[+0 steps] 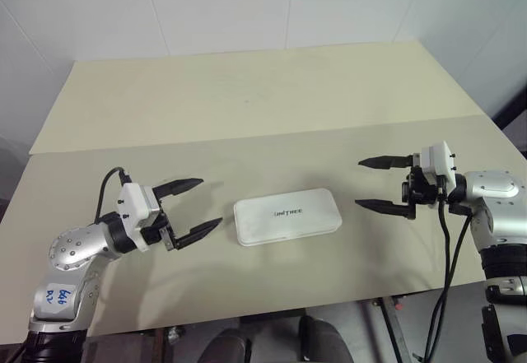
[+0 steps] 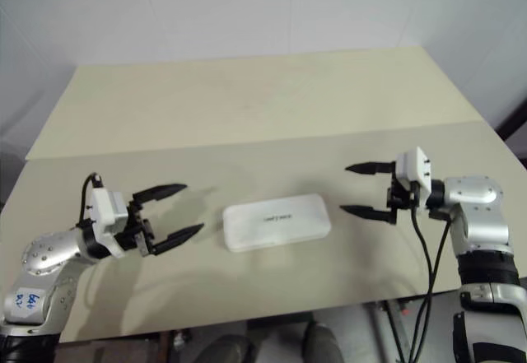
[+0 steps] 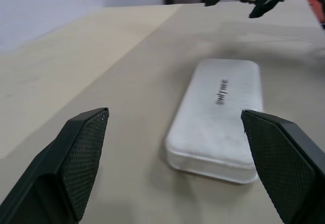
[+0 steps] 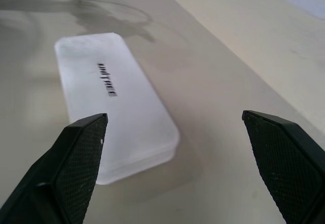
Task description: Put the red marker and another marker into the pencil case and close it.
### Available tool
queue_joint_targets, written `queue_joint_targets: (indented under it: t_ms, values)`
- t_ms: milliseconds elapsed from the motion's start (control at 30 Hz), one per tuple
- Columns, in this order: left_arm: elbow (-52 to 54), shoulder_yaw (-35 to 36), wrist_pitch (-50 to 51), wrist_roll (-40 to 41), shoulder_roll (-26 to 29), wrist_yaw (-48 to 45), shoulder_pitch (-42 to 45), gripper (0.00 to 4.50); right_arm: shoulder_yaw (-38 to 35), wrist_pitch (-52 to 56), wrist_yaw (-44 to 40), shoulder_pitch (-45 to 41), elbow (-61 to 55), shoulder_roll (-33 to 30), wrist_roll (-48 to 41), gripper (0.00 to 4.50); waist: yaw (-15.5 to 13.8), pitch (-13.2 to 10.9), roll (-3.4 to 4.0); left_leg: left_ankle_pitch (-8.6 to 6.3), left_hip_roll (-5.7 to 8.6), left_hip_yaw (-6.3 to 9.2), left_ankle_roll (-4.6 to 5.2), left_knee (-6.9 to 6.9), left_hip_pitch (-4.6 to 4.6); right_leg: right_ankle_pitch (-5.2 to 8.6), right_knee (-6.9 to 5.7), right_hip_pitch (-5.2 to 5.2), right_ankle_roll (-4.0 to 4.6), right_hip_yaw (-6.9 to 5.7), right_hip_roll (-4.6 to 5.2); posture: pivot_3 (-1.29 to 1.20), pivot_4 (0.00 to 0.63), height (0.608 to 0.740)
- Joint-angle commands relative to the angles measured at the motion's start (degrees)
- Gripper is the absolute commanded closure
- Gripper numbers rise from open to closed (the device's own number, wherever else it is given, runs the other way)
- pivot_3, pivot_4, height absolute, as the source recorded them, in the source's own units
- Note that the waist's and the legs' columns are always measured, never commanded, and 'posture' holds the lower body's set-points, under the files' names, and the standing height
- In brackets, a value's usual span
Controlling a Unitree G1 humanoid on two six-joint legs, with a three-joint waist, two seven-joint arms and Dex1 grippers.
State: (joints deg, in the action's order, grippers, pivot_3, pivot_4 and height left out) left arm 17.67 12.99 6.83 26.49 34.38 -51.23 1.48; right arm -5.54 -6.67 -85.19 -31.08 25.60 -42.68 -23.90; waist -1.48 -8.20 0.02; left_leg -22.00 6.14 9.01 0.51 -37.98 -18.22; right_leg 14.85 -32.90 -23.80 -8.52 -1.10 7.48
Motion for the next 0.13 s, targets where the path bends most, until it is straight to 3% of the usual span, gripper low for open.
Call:
queue_joint_targets:
  t_ms: [33, 133]
  values:
    - [3.7, 1.0, 0.5, 0.5, -0.1, 2.5, -0.6, 0.03, -1.7, -0.4, 1.0, 0.0, -1.7, -0.2, -0.6, 0.0, 0.0, 0.0, 0.01, 0.0, 0.01, 0.0, 0.0, 0.0, 0.0, 0.0, 0.0, 0.0, 0.0, 0.0, 0.01, 0.0, 0.15, 0.74]
    - [4.7, 0.8, 1.6, 0.9, 0.2, 3.5, -0.7, 0.03, -1.1, 0.0, 2.7, 0.0, -2.7, 1.2, -0.5, 0.0, 0.1, 0.0, 0.01, -0.01, 0.01, -0.01, -0.01, 0.0, 0.0, 0.0, 0.0, 0.0, 0.0, 0.02, 0.01, 0.0, 0.15, 0.74]
